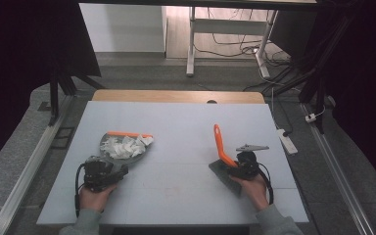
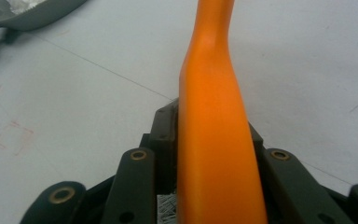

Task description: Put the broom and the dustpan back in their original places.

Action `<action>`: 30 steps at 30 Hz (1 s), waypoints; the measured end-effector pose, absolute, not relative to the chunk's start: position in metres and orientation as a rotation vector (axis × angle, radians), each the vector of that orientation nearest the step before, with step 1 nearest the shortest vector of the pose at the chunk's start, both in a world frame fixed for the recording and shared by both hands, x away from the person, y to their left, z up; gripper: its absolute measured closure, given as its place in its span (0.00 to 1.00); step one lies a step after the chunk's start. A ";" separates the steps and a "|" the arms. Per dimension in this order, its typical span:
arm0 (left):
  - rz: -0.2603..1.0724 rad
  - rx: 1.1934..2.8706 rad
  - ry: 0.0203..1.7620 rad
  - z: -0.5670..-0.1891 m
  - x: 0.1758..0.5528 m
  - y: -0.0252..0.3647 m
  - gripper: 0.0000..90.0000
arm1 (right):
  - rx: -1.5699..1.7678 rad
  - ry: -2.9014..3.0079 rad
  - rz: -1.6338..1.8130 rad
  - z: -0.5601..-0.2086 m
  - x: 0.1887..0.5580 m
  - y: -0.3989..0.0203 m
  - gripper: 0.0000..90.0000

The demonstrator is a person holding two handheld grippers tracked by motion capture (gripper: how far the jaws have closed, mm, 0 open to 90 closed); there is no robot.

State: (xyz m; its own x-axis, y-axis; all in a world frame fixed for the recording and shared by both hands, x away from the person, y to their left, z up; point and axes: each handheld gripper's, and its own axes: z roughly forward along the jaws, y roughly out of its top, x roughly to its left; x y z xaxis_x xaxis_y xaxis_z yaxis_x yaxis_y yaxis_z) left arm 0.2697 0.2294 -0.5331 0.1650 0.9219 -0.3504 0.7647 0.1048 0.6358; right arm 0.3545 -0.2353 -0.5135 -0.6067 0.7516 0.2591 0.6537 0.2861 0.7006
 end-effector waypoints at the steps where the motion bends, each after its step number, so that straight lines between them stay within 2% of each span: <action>1: 0.269 1.689 1.623 -0.532 0.269 0.230 0.37 | 1.320 2.413 1.207 -0.513 0.354 -0.236 0.70; 7: 0.288 1.709 1.586 -0.527 0.265 0.234 0.35 | 1.323 2.404 1.148 -0.514 0.357 -0.240 0.62; 10: 0.289 1.708 1.577 -0.526 0.264 0.236 0.34 | 1.304 2.380 1.082 -0.513 0.357 -0.239 0.53; 17: 0.279 1.714 1.568 -0.526 0.264 0.238 0.34 | 1.292 2.389 1.003 -0.514 0.361 -0.241 0.46; 30: 0.326 1.770 1.529 -0.520 0.260 0.240 0.35 | 1.278 2.356 0.968 -0.508 0.364 -0.247 0.45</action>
